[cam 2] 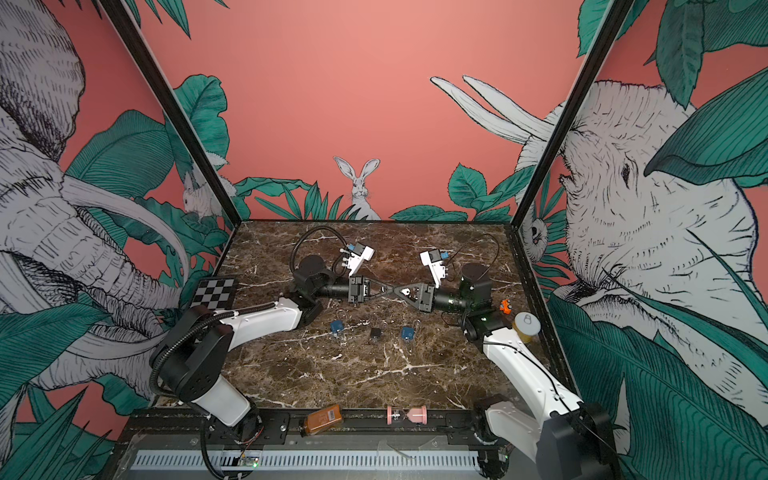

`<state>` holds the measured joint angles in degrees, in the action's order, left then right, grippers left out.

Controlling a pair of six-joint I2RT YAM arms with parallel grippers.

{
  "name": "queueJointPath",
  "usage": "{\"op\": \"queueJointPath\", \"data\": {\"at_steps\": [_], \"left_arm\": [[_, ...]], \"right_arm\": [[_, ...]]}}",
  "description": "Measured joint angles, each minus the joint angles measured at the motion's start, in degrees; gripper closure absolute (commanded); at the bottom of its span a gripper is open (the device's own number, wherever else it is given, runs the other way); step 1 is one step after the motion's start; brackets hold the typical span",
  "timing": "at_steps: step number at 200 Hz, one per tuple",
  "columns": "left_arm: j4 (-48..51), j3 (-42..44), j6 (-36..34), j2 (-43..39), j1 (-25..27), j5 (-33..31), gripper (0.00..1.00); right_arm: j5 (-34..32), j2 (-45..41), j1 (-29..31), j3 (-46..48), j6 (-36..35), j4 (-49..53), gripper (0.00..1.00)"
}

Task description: Lock with the key

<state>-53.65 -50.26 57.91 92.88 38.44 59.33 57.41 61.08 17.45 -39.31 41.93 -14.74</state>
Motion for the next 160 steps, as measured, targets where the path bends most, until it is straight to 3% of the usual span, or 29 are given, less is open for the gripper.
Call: {"op": "queueJointPath", "data": {"at_steps": [106, 160], "left_arm": [[-5.05, 2.54, 3.43, 0.0, -2.89, -2.75, 1.0], [-5.86, 2.51, 4.22, 0.02, -2.86, -2.32, 1.0]], "right_arm": [[-2.97, -2.62, -1.36, 2.43, 0.94, 0.02, 0.7], [-2.99, -1.75, -1.36, 2.43, 1.11, -0.96, 0.75]]}}
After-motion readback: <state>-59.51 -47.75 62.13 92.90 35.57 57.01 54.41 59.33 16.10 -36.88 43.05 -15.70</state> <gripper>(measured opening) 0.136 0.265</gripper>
